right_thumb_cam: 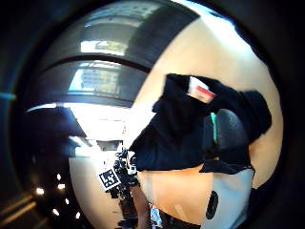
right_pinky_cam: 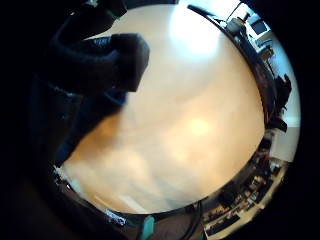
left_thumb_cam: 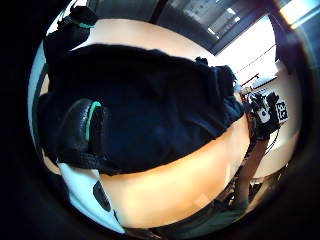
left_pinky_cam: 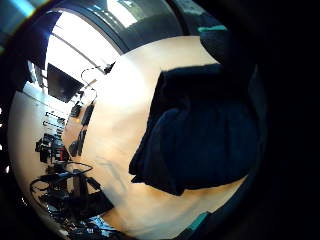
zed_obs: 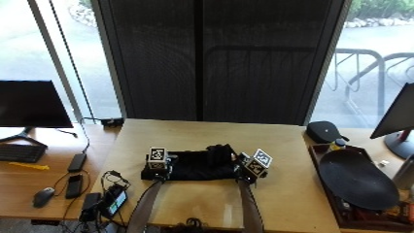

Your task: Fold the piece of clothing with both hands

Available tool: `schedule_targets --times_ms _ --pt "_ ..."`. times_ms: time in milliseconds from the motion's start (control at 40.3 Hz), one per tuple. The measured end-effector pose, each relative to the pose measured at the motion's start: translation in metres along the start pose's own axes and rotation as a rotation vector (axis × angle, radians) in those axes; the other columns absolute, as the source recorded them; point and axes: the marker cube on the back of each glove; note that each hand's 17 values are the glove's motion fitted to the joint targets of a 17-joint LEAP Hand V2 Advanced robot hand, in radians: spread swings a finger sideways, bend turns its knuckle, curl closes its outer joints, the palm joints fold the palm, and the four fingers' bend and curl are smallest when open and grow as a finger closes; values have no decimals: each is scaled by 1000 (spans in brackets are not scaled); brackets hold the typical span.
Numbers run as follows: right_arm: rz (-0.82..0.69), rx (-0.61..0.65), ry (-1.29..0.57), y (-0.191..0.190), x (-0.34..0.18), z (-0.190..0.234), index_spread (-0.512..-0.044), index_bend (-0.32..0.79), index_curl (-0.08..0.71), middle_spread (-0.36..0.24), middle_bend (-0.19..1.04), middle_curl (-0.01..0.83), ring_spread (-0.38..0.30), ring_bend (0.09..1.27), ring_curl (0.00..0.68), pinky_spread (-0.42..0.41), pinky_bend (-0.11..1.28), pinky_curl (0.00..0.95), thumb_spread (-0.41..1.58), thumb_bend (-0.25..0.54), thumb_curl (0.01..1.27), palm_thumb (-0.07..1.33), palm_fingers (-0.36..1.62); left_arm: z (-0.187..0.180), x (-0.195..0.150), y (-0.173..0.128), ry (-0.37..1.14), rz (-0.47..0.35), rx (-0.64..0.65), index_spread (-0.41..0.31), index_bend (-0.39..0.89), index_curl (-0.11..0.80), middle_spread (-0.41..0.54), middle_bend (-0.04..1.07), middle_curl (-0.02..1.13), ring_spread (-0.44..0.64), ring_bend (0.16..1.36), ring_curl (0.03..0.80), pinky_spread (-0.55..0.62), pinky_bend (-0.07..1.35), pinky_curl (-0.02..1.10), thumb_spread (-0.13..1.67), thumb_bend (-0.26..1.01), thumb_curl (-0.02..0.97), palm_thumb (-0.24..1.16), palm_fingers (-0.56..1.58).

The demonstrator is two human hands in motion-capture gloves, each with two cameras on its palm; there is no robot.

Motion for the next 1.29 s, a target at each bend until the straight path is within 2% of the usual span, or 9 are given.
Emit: schedule_targets --times_ms 50,174,298,497,695,794,968,1167,1291 --pt "76 -142 92 9 16 15 -202 24 295 64 147 396 117 382 384 268 639 410 1199 -42 420 970 427 12 -4 7 -8 -10 -71 -156 160 379 -167 340 452 -67 534 371 238 265 265 1170 -38 342 670 599" --pt "-35 -396 -62 23 -1 47 -180 12 238 107 158 380 132 501 405 274 696 415 1213 -58 393 844 415 43 -17 15 -2 -38 -198 -154 178 392 -133 253 441 4 468 362 269 283 286 1245 -59 299 523 490" --pt "71 -236 49 13 4 55 -164 1 187 139 296 410 120 575 416 272 657 399 1229 -44 374 756 467 63 -18 17 46 -46 -276 -142 162 396 -80 178 433 105 423 357 321 314 308 1340 -67 233 316 323" --pt "108 -325 18 4 0 67 -140 -32 107 135 442 451 9 728 452 164 618 387 1229 17 392 821 577 71 -13 15 21 -40 -296 -131 139 376 -27 153 389 212 460 346 403 335 314 1365 -48 175 86 200" --pt "58 -130 -155 -25 -9 57 -114 24 70 -46 685 550 -121 814 479 24 607 385 1168 91 445 1029 757 62 3 30 86 -48 -436 -133 158 373 3 165 372 258 497 344 449 352 317 1379 -20 164 13 181" --pt "20 -99 -333 -22 -18 34 -132 47 75 -97 617 548 -176 807 465 -121 743 402 1097 107 474 1110 938 58 11 36 113 -47 -497 -132 164 375 10 169 369 269 506 344 460 357 320 1379 -12 166 5 178" --pt "5 -61 -607 -33 -8 19 -160 96 113 -137 528 552 -212 764 463 -215 759 414 987 74 501 1144 997 61 21 30 111 -61 -487 -132 169 379 15 170 364 279 509 341 472 372 326 1380 -8 173 2 180" --pt "-30 97 -820 -45 -22 -1 -172 97 148 -86 237 473 -216 742 455 -267 780 413 872 37 532 1178 984 66 35 13 70 -81 -425 -131 174 386 18 171 360 284 510 338 475 381 332 1379 -5 180 12 181" --pt "-307 219 -975 -49 -58 -24 -172 71 150 -74 189 460 -212 707 444 -279 763 401 803 11 553 1190 1011 64 47 14 104 -78 -526 -131 174 389 19 173 359 287 509 335 475 382 334 1379 -6 184 15 179"
